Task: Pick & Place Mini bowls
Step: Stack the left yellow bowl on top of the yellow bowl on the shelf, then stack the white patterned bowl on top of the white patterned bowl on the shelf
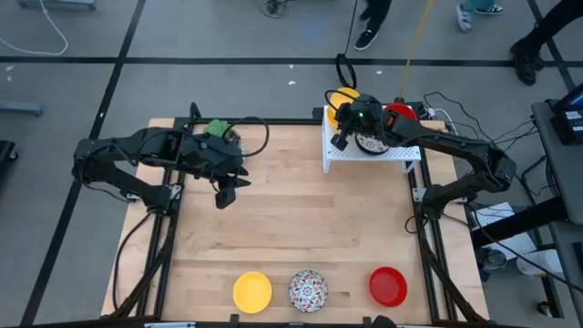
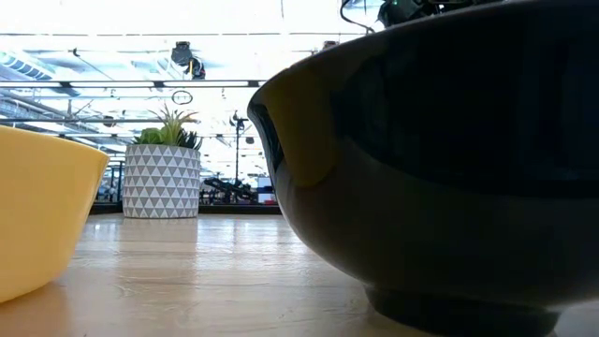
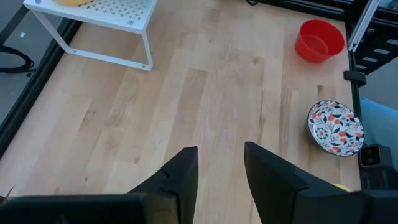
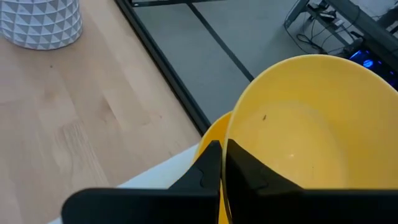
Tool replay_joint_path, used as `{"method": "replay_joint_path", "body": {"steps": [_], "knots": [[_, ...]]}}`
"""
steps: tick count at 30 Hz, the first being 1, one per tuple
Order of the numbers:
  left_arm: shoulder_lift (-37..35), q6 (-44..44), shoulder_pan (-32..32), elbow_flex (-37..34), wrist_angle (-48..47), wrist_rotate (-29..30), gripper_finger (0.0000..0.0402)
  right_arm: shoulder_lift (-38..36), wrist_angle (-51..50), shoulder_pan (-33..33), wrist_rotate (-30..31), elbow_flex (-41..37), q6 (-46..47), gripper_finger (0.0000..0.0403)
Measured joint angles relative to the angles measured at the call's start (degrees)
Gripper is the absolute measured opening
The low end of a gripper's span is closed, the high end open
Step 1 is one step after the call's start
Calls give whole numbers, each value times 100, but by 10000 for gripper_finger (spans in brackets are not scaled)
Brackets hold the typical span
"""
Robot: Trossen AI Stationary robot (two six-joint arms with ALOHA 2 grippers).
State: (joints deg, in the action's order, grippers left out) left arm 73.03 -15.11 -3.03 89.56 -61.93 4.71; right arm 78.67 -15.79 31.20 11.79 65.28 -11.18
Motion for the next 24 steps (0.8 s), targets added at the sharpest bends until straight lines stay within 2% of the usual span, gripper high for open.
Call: {"method": "replay_joint_path", "body": {"steps": [14,24], "knots": [[0,-17,0,-1,0,-2,131,0,0,0,11,0,4,39],[0,-68,0,-2,-2,-7,132,-25,65,-2,13,0,-2,115]]}}
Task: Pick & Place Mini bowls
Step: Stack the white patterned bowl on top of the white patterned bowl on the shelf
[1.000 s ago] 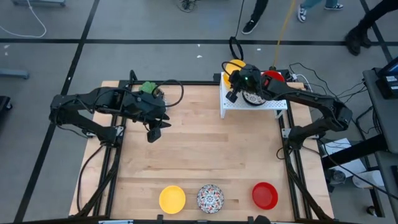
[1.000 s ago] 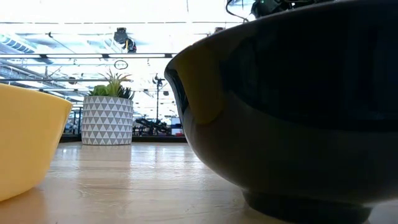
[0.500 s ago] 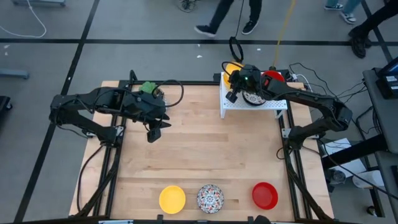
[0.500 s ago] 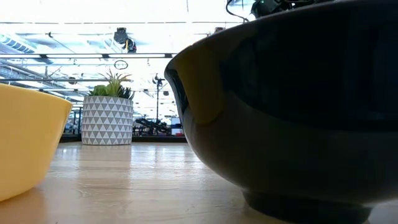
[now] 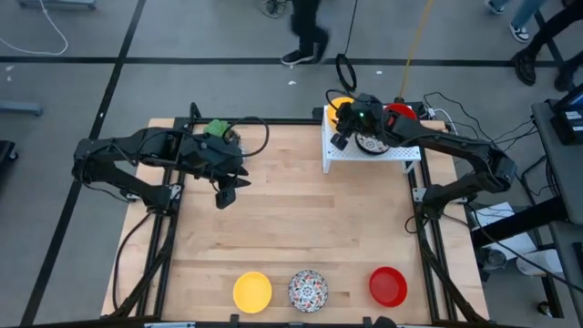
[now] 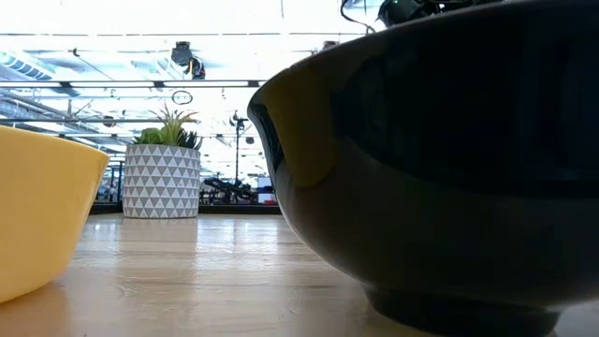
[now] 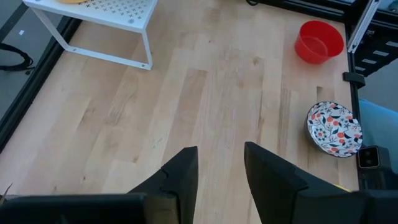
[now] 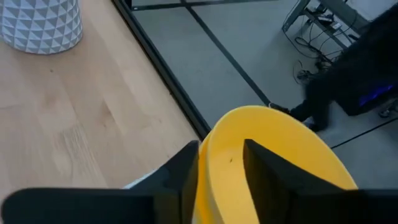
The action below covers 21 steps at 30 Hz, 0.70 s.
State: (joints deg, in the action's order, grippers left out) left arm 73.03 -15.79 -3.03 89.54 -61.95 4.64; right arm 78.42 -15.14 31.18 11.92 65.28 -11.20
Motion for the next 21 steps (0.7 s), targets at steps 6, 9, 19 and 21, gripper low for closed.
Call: {"method": "replay_joint_path", "body": {"steps": [6,9,19,21], "knots": [[0,-6,-2,0,-1,-2,131,-215,38,-41,0,-2,-116,161],[1,-20,-2,0,-1,-2,131,-402,28,-61,12,-2,-134,174],[2,46,-2,0,0,-2,131,-1213,-246,-828,-19,-2,174,174],[2,41,-2,-2,22,-2,131,-1308,-492,-1160,-22,-2,254,171]]}}
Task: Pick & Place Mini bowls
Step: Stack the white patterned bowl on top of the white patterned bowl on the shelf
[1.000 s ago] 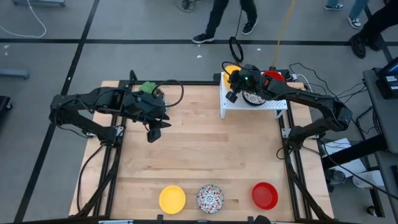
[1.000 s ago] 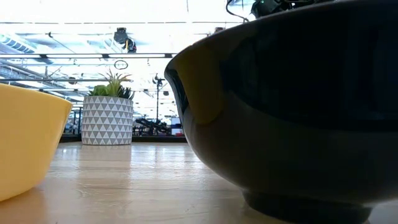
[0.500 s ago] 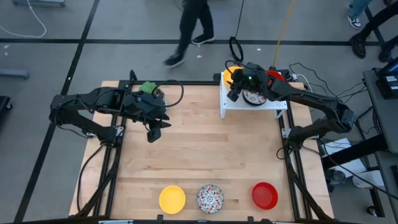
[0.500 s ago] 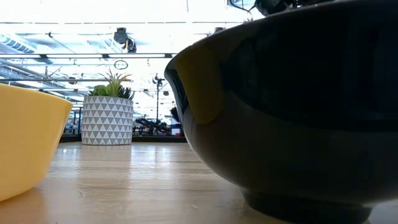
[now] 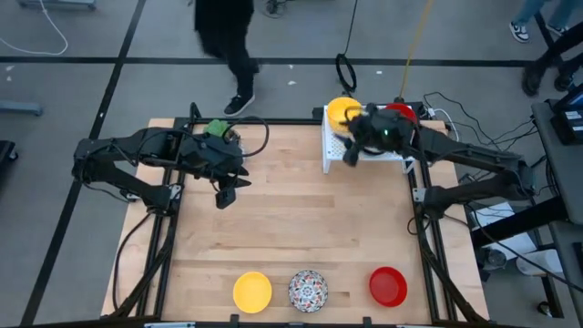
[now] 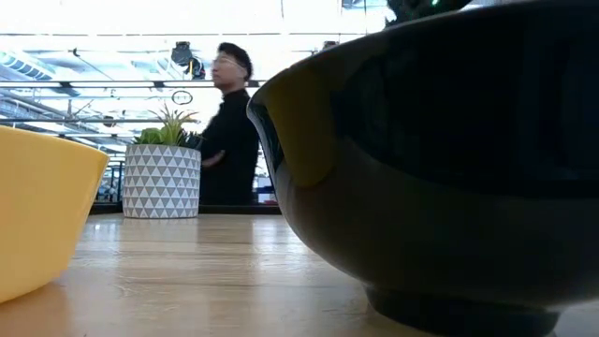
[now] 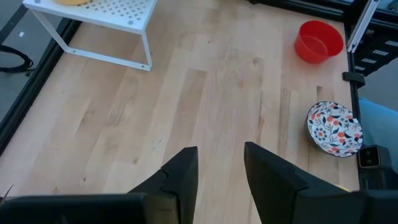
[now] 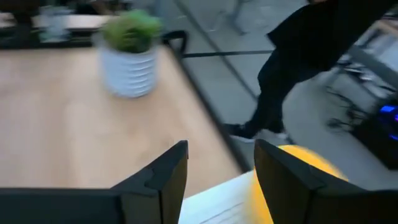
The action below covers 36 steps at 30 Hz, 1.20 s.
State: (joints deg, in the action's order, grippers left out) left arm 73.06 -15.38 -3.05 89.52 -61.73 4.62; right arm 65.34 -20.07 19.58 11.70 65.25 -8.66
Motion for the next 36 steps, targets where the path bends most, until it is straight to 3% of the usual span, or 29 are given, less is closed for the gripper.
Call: {"method": "replay_joint_path", "body": {"steps": [9,16,22,27,36], "knots": [[116,-36,-37,-3,207,-304,131,-146,-1114,-1738,30,0,907,169],[426,-39,-172,-9,242,-315,131,-144,-950,-3011,39,-400,1666,169],[790,-27,-384,-9,314,-324,131,54,283,-4011,39,-1221,1844,169],[1029,-26,-581,-11,335,-323,131,663,989,-4726,-18,-1578,1502,169],[1078,-474,-684,-11,561,-304,131,1905,2378,-5347,-1044,-1578,566,169]]}}
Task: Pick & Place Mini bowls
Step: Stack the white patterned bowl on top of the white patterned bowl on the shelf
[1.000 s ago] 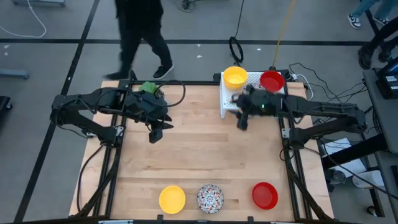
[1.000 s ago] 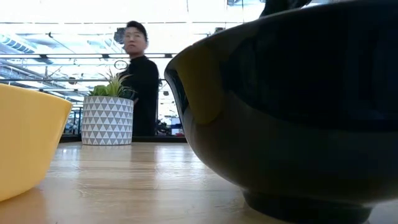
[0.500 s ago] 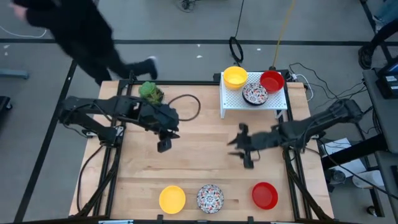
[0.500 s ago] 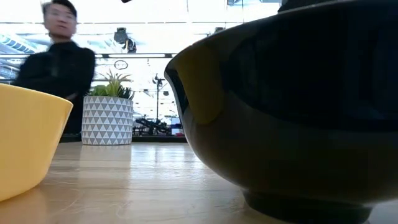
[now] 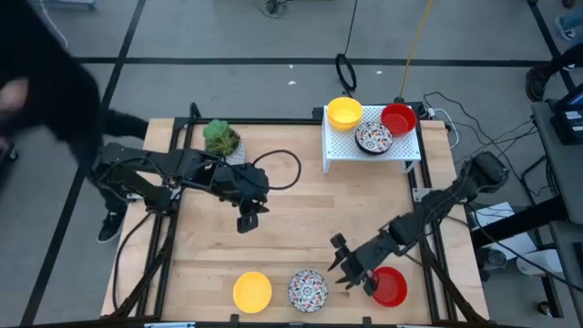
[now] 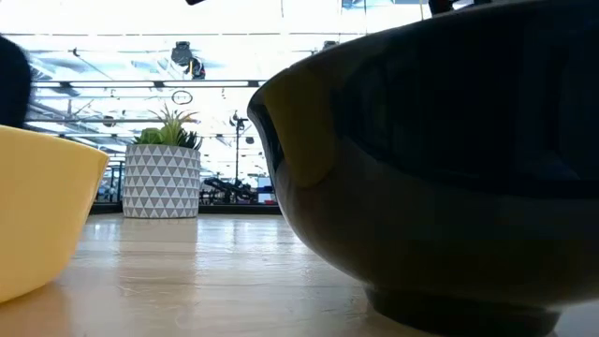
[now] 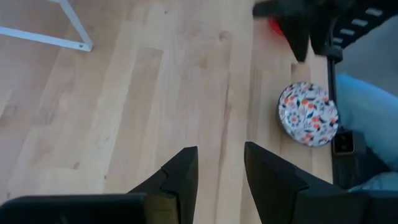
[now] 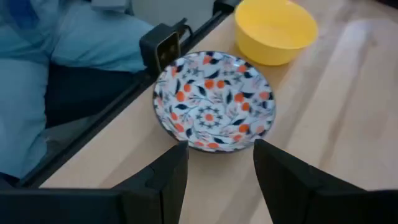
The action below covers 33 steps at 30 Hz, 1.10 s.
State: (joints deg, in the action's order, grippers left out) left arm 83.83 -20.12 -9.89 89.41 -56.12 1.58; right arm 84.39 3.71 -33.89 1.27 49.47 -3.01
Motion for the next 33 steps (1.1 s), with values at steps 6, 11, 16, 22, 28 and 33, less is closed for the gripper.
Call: {"method": "replay_joint_path", "body": {"steps": [6,11,16,22,28,33], "knots": [[20,-523,-37,0,282,-10,131,424,260,-42,-1,0,92,169],[35,-905,-33,1,736,-9,131,958,797,-176,-137,53,174,169],[33,-591,-48,4,685,-305,131,1535,661,-444,-158,537,-197,169],[33,-793,-52,4,671,-302,131,2054,99,-560,-30,1136,-1201,169],[33,-872,-53,4,667,-302,131,2206,-228,-516,654,1363,-2297,169],[33,-870,-52,4,663,-299,131,2206,-184,-462,928,1368,-2865,161]]}}
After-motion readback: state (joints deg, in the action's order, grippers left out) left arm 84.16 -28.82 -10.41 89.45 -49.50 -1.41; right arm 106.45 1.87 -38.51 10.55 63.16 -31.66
